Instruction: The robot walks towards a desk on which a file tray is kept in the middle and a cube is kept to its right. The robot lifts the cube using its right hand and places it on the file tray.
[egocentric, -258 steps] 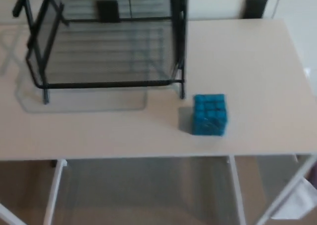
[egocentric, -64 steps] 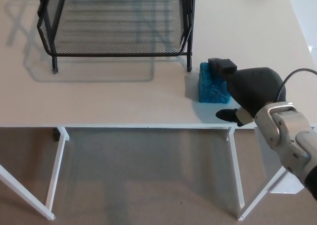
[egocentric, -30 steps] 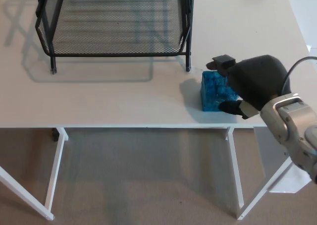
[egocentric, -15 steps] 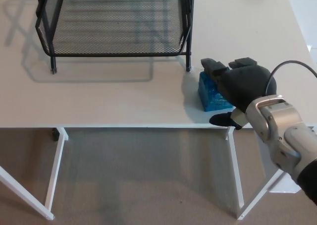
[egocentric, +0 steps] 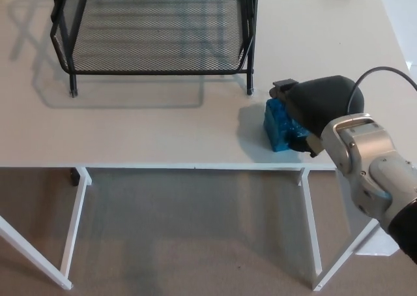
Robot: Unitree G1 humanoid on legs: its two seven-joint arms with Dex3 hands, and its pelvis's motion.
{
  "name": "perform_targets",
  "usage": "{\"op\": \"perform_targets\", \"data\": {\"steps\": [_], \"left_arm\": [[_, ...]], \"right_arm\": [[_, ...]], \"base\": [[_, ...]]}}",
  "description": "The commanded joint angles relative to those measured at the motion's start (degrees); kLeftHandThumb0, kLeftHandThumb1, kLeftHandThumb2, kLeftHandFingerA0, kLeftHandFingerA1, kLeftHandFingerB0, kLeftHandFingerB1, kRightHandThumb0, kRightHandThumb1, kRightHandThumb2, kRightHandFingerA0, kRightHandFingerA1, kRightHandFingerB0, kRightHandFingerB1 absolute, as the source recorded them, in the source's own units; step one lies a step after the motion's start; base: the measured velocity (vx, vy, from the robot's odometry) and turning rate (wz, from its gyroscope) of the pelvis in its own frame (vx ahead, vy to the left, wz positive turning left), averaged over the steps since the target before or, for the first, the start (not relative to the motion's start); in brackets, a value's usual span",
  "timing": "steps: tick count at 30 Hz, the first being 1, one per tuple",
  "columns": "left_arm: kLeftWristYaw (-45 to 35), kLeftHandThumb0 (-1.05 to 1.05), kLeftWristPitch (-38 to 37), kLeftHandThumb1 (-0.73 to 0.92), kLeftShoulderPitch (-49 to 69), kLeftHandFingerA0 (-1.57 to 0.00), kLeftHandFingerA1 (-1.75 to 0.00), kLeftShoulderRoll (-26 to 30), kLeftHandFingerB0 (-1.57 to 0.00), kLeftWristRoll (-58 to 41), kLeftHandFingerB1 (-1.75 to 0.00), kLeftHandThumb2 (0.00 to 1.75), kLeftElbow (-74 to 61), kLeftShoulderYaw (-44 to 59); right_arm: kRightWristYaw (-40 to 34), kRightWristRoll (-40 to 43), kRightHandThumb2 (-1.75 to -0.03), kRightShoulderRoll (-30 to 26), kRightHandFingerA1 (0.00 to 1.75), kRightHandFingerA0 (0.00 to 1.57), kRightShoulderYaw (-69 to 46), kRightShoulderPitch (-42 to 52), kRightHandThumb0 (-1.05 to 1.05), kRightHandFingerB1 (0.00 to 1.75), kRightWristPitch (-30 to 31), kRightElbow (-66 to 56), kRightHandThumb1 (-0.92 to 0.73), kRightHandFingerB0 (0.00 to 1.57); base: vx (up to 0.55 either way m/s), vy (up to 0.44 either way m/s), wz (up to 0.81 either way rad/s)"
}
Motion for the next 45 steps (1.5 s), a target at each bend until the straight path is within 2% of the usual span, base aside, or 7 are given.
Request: {"op": "perform_targets", "data": {"steps": [1, 3, 7, 8, 21, 44, 45], "left_arm": [[0.32, -0.57, -1.42, 0.70, 0.39, -0.52, -0.62, 1.43, -0.33, 1.65, -0.52, 0.99, -0.91, -0.43], [-0.13, -0.55, -1.42, 0.86, 1.05, -0.58, -0.51, 1.57, -0.39, 1.82, -0.40, 0.66, -2.08, -0.56], [-0.37, -0.58, -1.06, 0.71, 1.98, -0.50, -0.61, 1.57, -0.33, 1.83, -0.52, 0.98, -3.75, -0.42], [-0.43, -0.59, -1.04, 0.70, 1.94, -0.50, -0.60, 1.62, -0.32, 1.90, -0.51, 0.98, -3.58, -0.46], [-0.13, -0.56, -0.92, 0.88, 1.78, -0.57, -0.49, 1.07, -0.36, 1.46, -0.37, 0.66, -3.23, 0.55], [0.80, -0.58, -2.76, 0.71, -0.15, -0.51, -0.61, -1.01, -0.34, 2.22, -0.52, 0.98, 0.50, -0.80], [1.05, -0.56, -2.88, 0.86, -0.32, -0.59, -0.50, -1.22, -0.41, 2.30, -0.38, 0.65, 0.81, -0.93]], "right_arm": [[-1.75, -0.60, -0.61, -0.75, 1.68, 0.82, 0.91, 2.89, -0.28, 1.23, -1.23, 1.63, -0.64, 0.71], [-2.98, -1.32, -0.91, -1.41, 1.31, 1.13, 1.57, 3.17, -0.35, 1.07, -2.22, 1.67, -0.47, 0.80], [-5.08, 0.91, -0.68, -2.53, 1.71, 0.81, -0.14, 4.72, -0.23, 1.50, -5.45, 0.42, -0.70, 0.66], [-5.73, 1.11, -0.94, -3.30, 1.32, 1.11, -0.75, 4.99, -0.37, 1.12, -6.21, -0.57, -0.53, 0.81], [-6.58, 2.85, -0.58, -14.55, 1.55, 0.90, -11.93, -2.10, -0.39, 0.53, -9.66, -7.50, -0.59, 0.87], [-3.00, 5.05, -0.95, 4.84, 1.32, 1.14, -13.13, -38.16, -0.38, 1.08, -3.78, 9.84, -0.52, 0.79], [-3.28, 5.10, -0.60, 5.45, 1.74, 0.84, -13.20, -38.36, -0.35, 1.21, -3.43, 10.37, -0.67, 0.75]], "base": [[0.00, 0.000, 0.00], [0.00, 0.000, 0.00], [0.00, 0.000, 0.00], [0.00, 0.000, 0.00], [0.00, 0.000, 0.00], [0.00, 0.000, 0.00], [0.00, 0.000, 0.00]]}}
